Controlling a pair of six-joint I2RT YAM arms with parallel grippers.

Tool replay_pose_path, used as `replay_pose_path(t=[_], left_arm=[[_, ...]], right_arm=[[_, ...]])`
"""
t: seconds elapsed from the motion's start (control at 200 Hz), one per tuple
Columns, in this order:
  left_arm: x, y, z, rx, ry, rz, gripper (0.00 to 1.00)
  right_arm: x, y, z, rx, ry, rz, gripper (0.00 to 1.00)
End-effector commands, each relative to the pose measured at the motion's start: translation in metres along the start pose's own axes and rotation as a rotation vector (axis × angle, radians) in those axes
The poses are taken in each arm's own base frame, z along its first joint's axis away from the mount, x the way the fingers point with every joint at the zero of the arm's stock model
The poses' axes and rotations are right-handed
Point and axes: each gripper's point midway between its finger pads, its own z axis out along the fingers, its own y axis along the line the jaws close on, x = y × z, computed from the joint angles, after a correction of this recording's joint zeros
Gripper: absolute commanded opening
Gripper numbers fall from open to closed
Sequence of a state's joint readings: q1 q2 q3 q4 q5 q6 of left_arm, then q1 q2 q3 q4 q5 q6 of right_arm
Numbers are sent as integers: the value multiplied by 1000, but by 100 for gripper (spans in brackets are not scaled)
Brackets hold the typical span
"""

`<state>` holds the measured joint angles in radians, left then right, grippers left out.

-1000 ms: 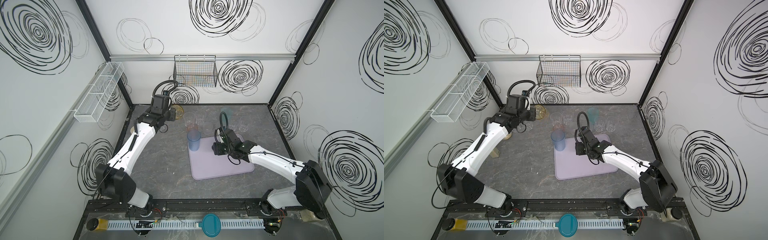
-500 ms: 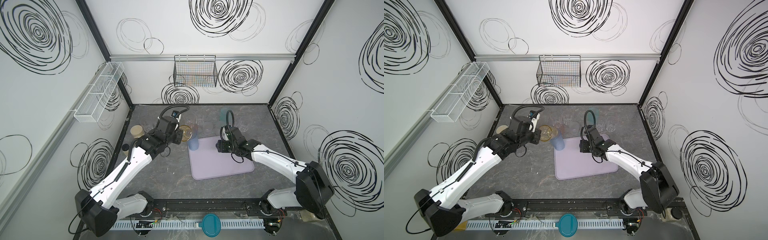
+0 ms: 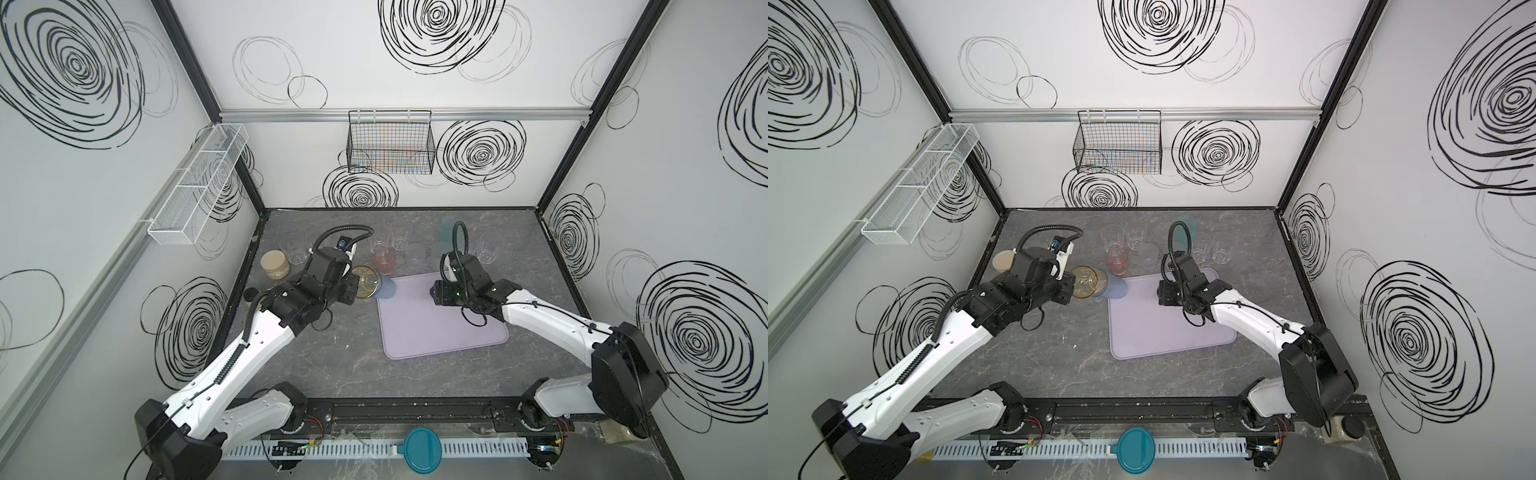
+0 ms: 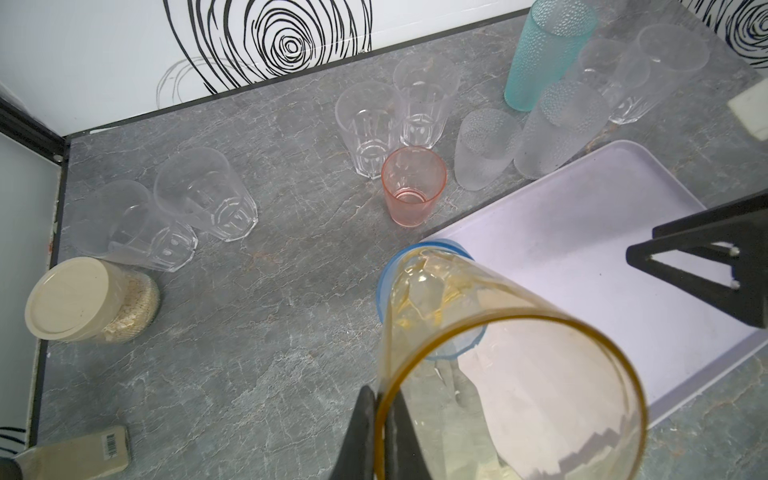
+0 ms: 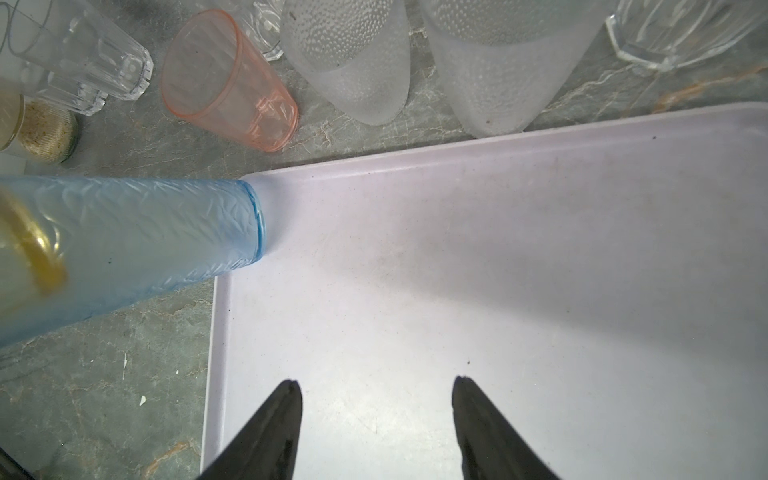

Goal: Place the glasses into the tray
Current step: 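Carry the yellow glass with the left gripper toward the lavender tray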

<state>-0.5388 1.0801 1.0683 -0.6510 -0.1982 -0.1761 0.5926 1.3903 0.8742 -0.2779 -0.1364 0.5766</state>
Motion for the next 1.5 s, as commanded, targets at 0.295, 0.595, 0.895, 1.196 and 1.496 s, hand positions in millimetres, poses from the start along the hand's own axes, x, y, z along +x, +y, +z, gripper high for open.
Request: replay_pose_path(t=[0.295, 0.595, 0.895, 1.196, 1.496], left_arm=[[-33, -25, 22, 64, -80, -7, 0], [-62, -31, 33, 55, -111, 23, 0], [-93, -44, 39, 75, -141, 36, 0], [-88, -51, 47, 75, -102, 74, 0], [-112, -49, 30, 68, -163, 72, 0]], right_arm=[[1, 0, -6, -7, -20, 9, 62], [2, -2, -5, -2, -15, -2, 62], [7, -4, -1, 4, -2, -8, 62], [6, -1, 6, -6, 6, -13, 62], [9, 0, 12, -13, 19, -13, 62]])
